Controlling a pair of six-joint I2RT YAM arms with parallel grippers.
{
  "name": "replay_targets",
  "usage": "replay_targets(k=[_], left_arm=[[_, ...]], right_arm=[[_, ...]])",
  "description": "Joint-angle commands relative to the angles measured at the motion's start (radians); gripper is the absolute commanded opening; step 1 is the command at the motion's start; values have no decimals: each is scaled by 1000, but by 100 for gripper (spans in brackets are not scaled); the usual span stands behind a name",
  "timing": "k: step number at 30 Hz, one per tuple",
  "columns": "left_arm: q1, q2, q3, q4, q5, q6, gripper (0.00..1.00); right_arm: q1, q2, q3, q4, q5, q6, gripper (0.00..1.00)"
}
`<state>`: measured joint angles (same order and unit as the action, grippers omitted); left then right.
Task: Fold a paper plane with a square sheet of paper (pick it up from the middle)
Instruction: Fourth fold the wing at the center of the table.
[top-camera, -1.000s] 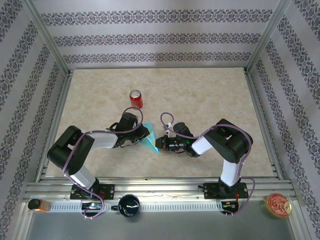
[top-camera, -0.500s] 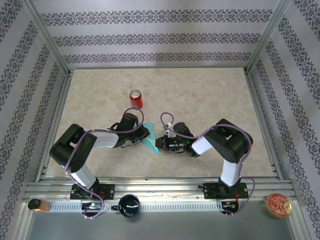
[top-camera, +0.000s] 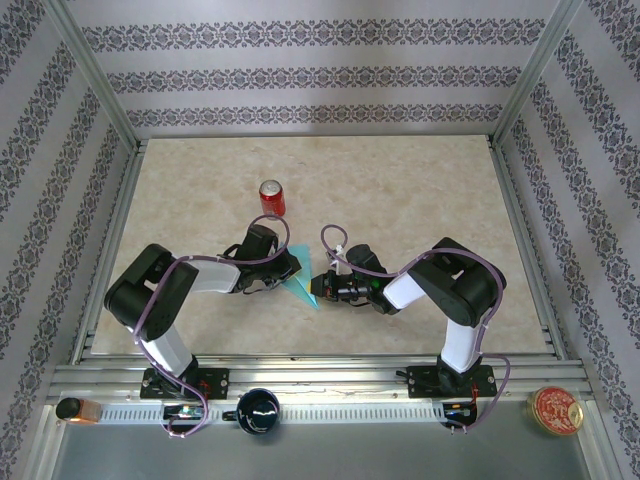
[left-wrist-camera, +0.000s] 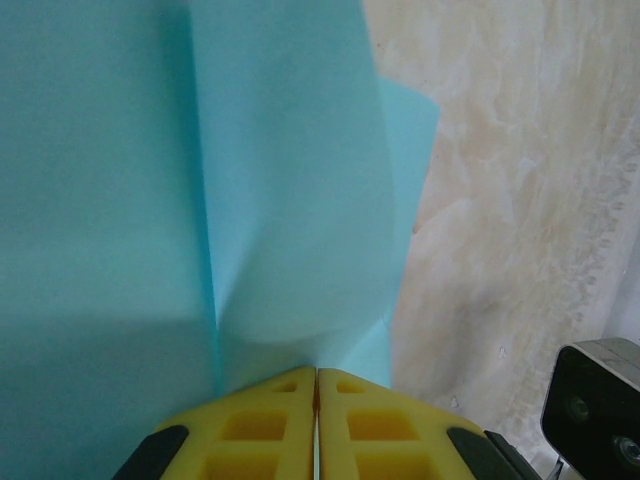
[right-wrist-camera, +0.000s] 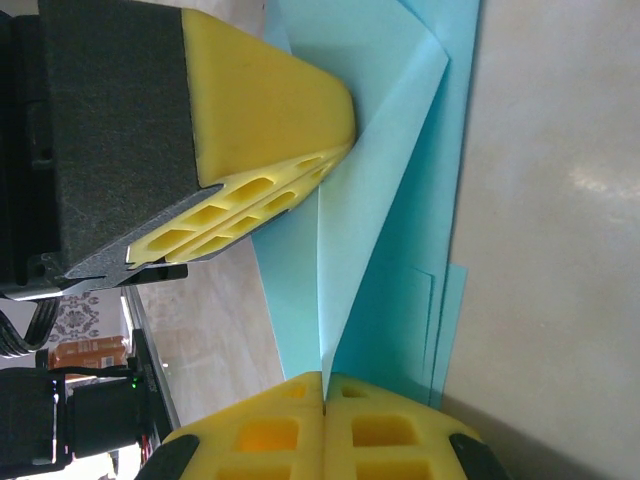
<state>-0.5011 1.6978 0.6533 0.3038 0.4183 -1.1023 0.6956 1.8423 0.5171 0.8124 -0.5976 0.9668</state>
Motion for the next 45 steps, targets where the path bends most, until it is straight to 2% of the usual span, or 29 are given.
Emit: replay_targets(k=[1,4,10,19,36,45], left_arm=[[16,25,19,-8,6,34,9],[15,32,21,-12,11,39,9],[15,51,19,-25,27,52,9],[15,53,12,-12,34,47,9],[16,51,6,-2,35,39,8],[16,51,2,3,34,35,8]], right_arm=[[-18,17,-15,-90,5,-8,0],[-19,12,-15,-90,5,-5,0],[-17,-25,-27,-100,2,8,8],[-1,-102,-46,-208,-14,-16,12],[22,-98,-34,-330,-38,-25,10],[26,-152,-32,-397,-47,-40,15]])
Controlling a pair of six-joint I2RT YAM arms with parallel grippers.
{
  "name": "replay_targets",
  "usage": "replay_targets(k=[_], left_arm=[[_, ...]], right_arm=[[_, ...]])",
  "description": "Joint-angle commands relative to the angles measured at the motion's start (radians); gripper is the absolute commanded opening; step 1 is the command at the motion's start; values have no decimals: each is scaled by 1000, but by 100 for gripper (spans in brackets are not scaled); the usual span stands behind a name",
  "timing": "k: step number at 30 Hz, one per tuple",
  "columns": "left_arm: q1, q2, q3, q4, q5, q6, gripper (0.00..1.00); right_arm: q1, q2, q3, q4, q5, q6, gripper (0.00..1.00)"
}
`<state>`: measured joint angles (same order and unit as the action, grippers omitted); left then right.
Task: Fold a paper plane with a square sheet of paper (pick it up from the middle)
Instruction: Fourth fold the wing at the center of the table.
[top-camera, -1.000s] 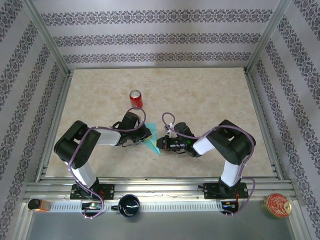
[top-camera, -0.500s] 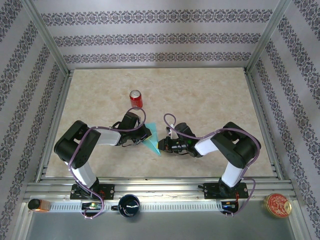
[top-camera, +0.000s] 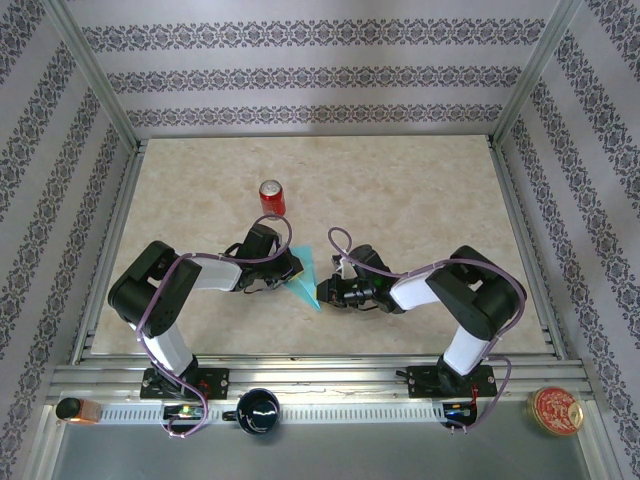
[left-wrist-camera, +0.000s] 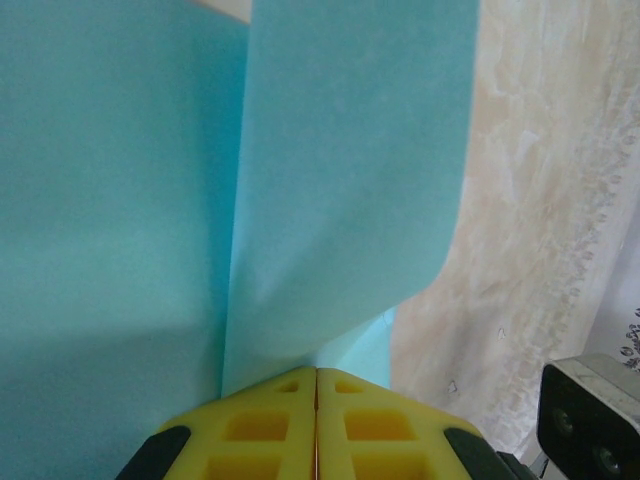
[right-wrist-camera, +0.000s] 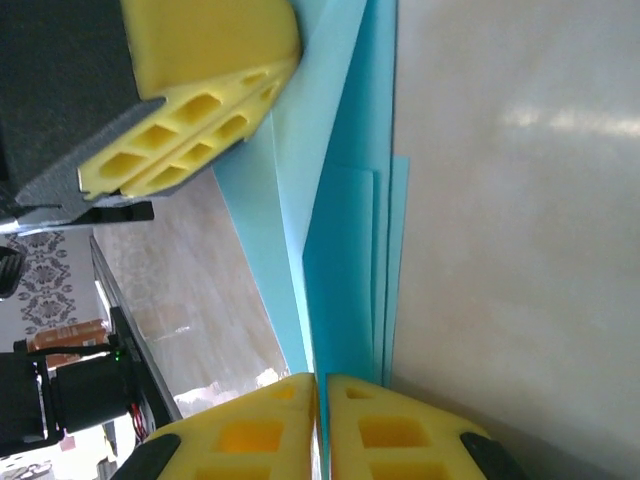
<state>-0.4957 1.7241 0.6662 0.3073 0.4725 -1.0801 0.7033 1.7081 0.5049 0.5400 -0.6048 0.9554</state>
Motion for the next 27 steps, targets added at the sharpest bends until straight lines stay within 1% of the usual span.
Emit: replay_targets(k=[1,8,21,27], left_arm=[[12,25,-11,-1,-21,12,8],[11,24,-15,5,-20,12,8],[10,26,-33,20,-22,6,8],[11,25,-28,19,-20,4,8]], right_arm=[[18,-25,-17,-143,-38,-36,15],[25,-29,33,-295,-5,-120,15],[26,-20,29,-274,-12,-109,13],[20,-38,25,-256,-17,-90,15]])
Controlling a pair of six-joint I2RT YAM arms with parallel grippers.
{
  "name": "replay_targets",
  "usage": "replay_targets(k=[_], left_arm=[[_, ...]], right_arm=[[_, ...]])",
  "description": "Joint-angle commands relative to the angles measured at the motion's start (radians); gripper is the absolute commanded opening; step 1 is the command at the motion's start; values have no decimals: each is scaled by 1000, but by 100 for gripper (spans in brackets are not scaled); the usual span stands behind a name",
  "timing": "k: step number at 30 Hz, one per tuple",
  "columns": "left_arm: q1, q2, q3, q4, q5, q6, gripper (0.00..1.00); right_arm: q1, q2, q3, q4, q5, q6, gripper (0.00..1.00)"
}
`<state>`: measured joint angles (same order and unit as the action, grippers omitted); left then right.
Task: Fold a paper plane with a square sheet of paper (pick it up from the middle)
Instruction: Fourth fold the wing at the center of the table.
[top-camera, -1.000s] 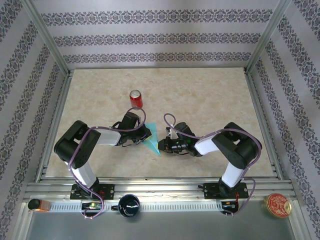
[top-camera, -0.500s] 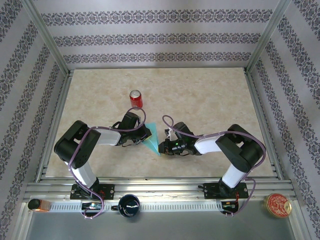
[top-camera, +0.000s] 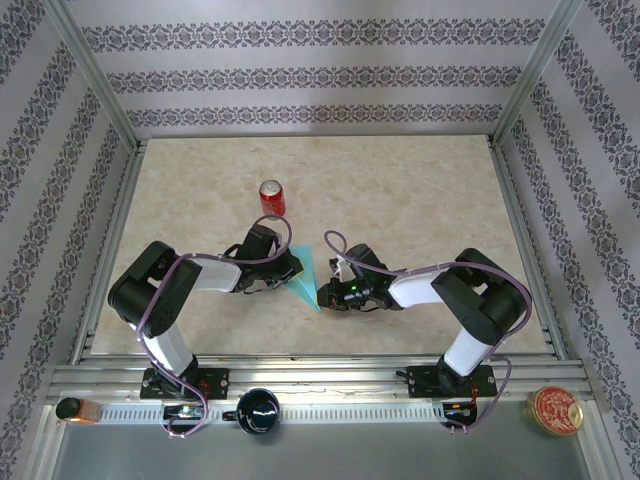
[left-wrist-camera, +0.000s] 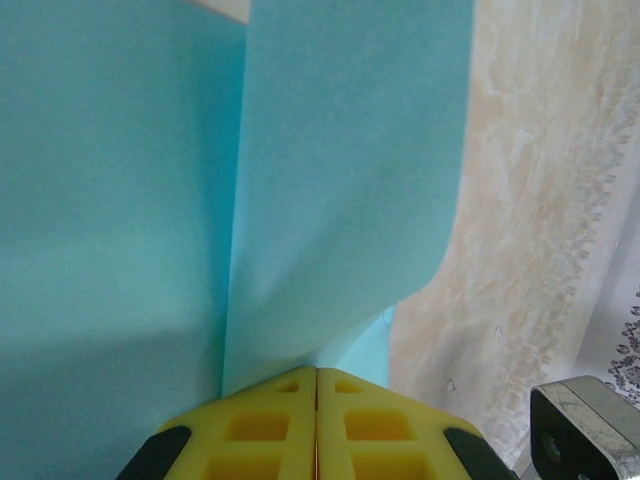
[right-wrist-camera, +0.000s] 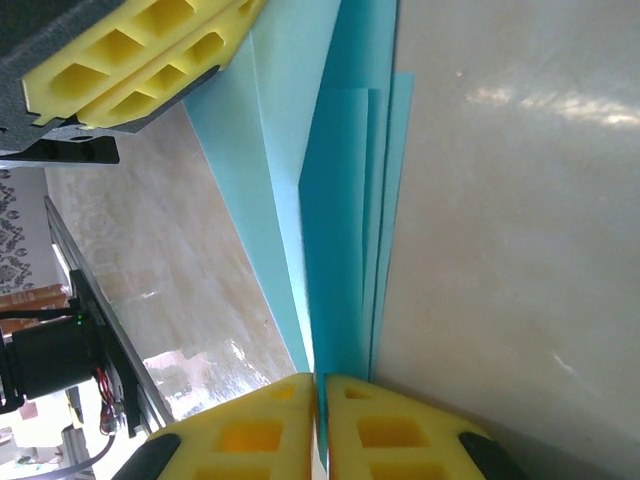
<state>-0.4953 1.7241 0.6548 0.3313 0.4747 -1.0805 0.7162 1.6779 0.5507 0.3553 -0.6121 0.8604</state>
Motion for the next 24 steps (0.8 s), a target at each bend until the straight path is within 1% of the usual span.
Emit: replay_targets(k=[1,6,10,14,16,17,20,24], left_arm=[[9,26,-17,-5,-23,5,8],[10,25,-14,-21,-25,11,8],[11,24,-13,-20,-24,11,8],[10,22,-15,-18,-25,10,8],[9,19,-19,-20,-26,10,8],[10,18,-20,-20,-28,10,8],[11,22,-21,-14,-28,6,8],[9,25,-30,-2,-29,-4,8]], right_arm=[[3,-14,-22,-59,-13,14,15],[-21,-28,-12,-26,-35,42,18],[-21,-8,14,-41,-57,34,17],[-20,-3,-4,-42,-58,38,16],[-16,-7,-11,-42,-66,39,10],[-14,-7,-12,-49,-73,36,9],[-5,-4,-11,-71,-84,27,13],[-2,-3,-15,-100,-71,20,12]])
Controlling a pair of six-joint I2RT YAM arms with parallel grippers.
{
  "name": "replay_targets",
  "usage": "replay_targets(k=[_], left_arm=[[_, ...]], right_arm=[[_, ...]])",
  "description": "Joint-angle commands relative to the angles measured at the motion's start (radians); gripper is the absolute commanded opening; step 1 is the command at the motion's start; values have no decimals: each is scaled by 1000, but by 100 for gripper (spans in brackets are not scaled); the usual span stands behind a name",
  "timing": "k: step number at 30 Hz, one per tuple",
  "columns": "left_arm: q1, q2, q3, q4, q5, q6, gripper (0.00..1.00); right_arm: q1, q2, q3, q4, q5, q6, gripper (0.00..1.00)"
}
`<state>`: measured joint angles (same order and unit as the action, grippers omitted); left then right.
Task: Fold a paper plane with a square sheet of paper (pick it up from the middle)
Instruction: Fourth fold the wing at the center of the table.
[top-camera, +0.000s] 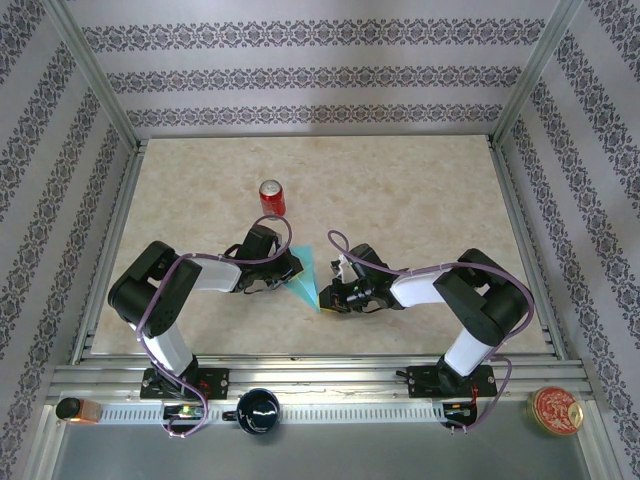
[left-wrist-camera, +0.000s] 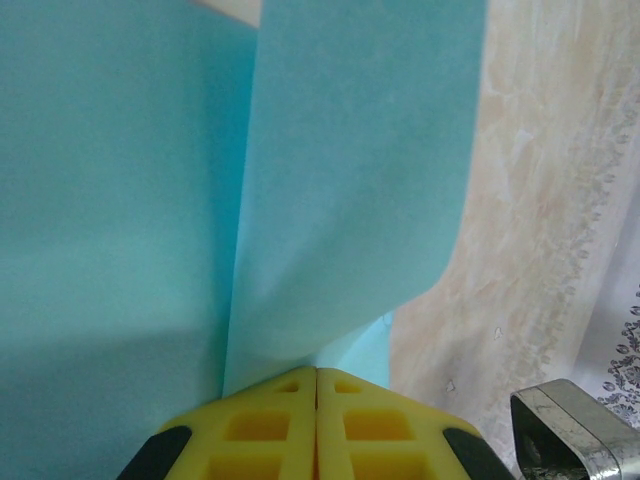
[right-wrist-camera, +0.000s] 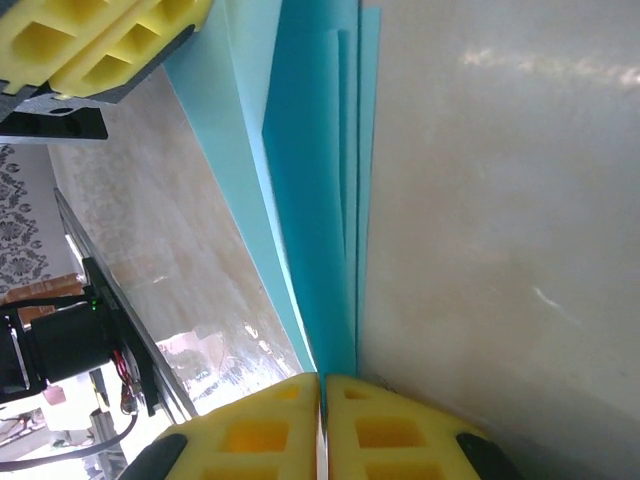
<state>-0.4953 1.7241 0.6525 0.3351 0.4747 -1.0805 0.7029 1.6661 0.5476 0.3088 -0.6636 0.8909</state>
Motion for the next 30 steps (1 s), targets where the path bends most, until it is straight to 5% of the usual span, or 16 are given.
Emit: replay_targets(k=[1,15,24,30], left_arm=[[10,23,-28,-4,-29,-5,8],[11,26,-31,-7,-26,2,8],[11,35,-25,-6,-22,3,8],[10,37,-28,3,-21,-1,8]], right_arm=[[10,7,-12,-57,-18,-13,12],[-22,-203,47,-171,65,-38,25],[36,-8,234,-160,47,-32,9],[42,78,279,-188,104,-34,7]])
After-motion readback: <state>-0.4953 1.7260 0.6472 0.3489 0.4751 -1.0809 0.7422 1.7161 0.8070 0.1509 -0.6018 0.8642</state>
